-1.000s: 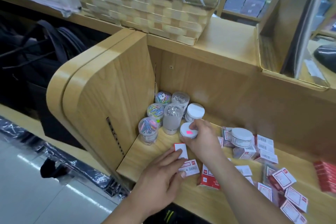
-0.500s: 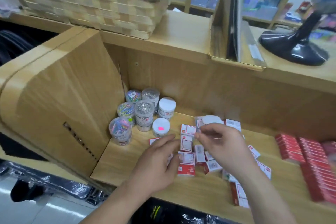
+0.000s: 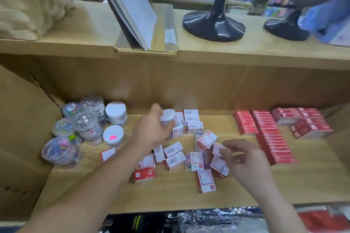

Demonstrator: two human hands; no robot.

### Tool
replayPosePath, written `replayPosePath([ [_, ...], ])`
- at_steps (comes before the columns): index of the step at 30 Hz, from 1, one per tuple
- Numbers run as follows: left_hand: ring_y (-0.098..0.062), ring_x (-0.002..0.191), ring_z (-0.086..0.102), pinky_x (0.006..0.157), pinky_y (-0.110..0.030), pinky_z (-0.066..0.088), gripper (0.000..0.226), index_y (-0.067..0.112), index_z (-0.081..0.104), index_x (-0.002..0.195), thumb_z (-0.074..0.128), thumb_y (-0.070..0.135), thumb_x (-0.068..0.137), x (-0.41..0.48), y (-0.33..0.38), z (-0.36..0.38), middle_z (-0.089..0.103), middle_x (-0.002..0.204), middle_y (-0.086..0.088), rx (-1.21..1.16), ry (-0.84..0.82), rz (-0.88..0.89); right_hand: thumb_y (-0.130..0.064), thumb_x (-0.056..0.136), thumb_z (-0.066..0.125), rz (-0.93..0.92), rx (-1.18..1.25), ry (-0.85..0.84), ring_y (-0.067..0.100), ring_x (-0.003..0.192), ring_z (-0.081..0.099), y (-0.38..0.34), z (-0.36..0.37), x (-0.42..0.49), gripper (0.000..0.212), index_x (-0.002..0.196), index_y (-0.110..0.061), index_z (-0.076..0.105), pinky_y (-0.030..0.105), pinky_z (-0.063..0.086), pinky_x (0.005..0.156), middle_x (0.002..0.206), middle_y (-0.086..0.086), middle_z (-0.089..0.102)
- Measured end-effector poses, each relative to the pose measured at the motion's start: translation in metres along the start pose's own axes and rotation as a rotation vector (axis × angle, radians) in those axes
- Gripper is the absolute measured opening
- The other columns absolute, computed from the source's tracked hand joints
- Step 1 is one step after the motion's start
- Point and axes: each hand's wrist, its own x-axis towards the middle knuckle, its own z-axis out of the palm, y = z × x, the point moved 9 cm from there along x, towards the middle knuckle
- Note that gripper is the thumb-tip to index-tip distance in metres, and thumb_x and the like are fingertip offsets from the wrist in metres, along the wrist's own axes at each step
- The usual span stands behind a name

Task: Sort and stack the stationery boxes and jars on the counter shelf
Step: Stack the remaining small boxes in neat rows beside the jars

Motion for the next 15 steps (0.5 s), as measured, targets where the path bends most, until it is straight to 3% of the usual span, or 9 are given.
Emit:
replayPosePath([
  [2, -0.021, 0.080, 0.066, 0.059, -0.033, 0.045, 0.039, 0.029, 0.045, 0.102, 0.075, 0.047, 0.083, -0.004, -0.001, -0.004, 0.065, 0.079, 0.009, -0.084, 0.013, -0.026, -0.011, 0.080, 0.081, 0.014, -0.008, -0.001, 0.000, 0.083, 0.064, 0.014, 0.002, 0.002, 0.023, 0.089, -0.030, 0.071, 0.016, 0.051, 0.070, 0.093, -0.010, 0.071],
  [4, -0.007, 0.090, 0.066, 0.073, -0.033, 0.054, 0.046, 0.038, 0.048, 0.108, 0.082, 0.041, 0.077, -0.017, -0.001, -0.010, 0.067, 0.093, 0.019, -0.207, 0.031, -0.012, -0.021, 0.080, 0.082, 0.023, -0.028, -0.010, 0.004, 0.093, 0.064, 0.021, 0.006, 0.005, 0.026, 0.104, -0.026, 0.073, 0.031, 0.055, 0.082, 0.104, -0.015, 0.067],
  [7, 0.007, 0.097, 0.060, 0.078, -0.021, 0.052, 0.058, 0.048, 0.053, 0.112, 0.091, 0.032, 0.072, -0.047, 0.000, -0.022, 0.060, 0.106, 0.037, -0.350, 0.085, 0.028, -0.024, 0.079, 0.083, -0.061, 0.008, -0.044, 0.000, 0.103, 0.059, 0.001, 0.016, 0.016, 0.038, 0.114, -0.027, 0.069, 0.023, 0.048, 0.089, 0.112, -0.020, 0.062],
  [10, 0.004, 0.093, 0.061, 0.073, -0.012, 0.049, 0.062, 0.061, 0.055, 0.105, 0.094, 0.030, 0.068, -0.075, -0.010, -0.030, 0.062, 0.103, 0.038, -0.420, 0.170, 0.010, -0.021, 0.080, 0.082, -0.167, 0.086, -0.153, 0.000, 0.103, 0.060, -0.037, 0.042, 0.027, 0.033, 0.110, -0.031, 0.070, 0.023, 0.049, 0.087, 0.107, -0.023, 0.064],
  [13, 0.000, 0.094, 0.065, 0.076, -0.024, 0.056, 0.065, 0.056, 0.057, 0.111, 0.095, 0.034, 0.064, -0.100, -0.029, -0.040, 0.065, 0.104, 0.033, -0.407, 0.286, -0.039, -0.021, 0.083, 0.080, -0.160, 0.240, -0.323, 0.002, 0.094, 0.067, -0.072, 0.076, 0.028, 0.023, 0.100, -0.034, 0.072, 0.025, 0.055, 0.081, 0.097, -0.022, 0.069],
  [15, -0.005, 0.096, 0.066, 0.076, -0.033, 0.058, 0.064, 0.055, 0.058, 0.116, 0.092, 0.036, 0.065, -0.115, -0.040, -0.047, 0.068, 0.108, 0.027, -0.444, 0.337, -0.059, -0.022, 0.082, 0.082, -0.117, 0.328, -0.461, -0.006, 0.091, 0.066, -0.099, 0.102, 0.024, 0.023, 0.101, -0.031, 0.072, 0.016, 0.054, 0.079, 0.094, -0.019, 0.072],
])
